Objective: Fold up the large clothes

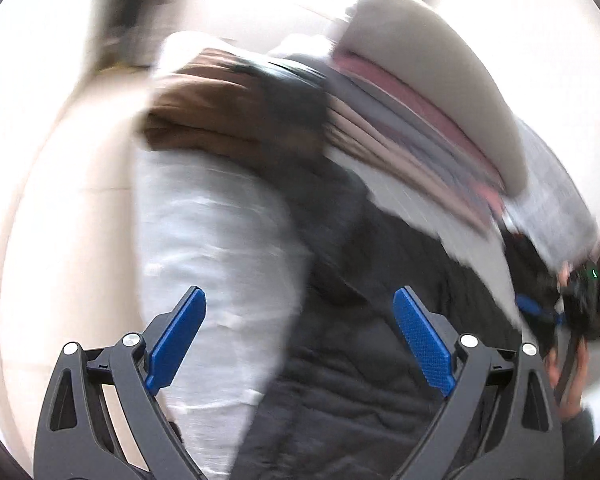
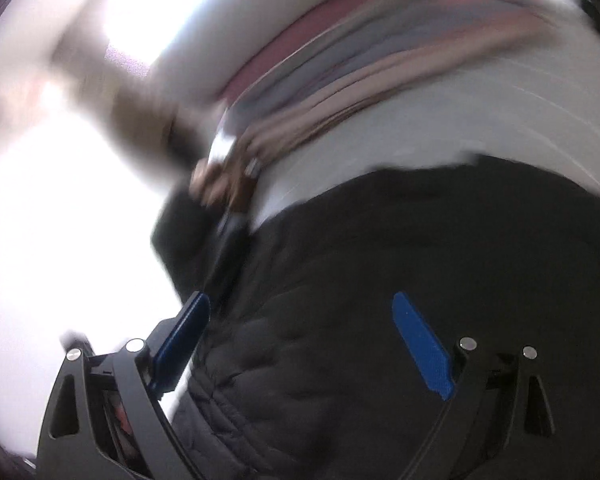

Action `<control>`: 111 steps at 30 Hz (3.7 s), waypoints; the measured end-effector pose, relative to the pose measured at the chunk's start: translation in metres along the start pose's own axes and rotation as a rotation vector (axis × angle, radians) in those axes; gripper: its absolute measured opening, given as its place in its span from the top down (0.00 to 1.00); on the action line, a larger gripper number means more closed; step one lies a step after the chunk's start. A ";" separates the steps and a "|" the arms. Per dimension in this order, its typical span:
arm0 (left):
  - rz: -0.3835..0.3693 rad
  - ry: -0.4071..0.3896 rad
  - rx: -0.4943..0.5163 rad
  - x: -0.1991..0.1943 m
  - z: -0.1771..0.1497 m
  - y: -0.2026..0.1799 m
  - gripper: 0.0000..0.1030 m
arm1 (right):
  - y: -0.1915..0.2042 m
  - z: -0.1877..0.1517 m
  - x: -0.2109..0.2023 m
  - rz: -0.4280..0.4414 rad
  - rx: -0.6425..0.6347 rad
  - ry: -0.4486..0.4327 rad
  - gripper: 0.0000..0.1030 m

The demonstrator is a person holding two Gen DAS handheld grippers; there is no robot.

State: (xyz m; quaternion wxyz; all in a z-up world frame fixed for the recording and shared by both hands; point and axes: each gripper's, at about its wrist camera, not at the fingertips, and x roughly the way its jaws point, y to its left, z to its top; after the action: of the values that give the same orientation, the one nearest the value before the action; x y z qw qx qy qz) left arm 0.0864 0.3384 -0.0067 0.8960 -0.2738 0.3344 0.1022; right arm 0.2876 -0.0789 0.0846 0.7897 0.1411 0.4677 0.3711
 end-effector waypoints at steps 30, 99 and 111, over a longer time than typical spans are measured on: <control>-0.689 0.307 -0.642 0.211 0.195 0.073 0.07 | 0.025 -0.142 0.020 0.189 0.218 0.141 0.13; -0.094 0.249 1.465 0.084 -0.193 -0.325 0.55 | -0.148 -0.059 -0.016 0.216 0.426 0.027 0.09; -0.091 0.381 0.783 0.135 -0.062 -0.221 0.55 | -0.190 -0.069 -0.022 0.221 0.548 -0.037 0.09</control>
State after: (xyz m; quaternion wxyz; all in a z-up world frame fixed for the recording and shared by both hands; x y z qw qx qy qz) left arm 0.2361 0.1205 -0.0404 0.8582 0.0580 0.4946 -0.1244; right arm 0.3090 -0.2335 -0.0455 0.6853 0.4057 0.5180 0.3121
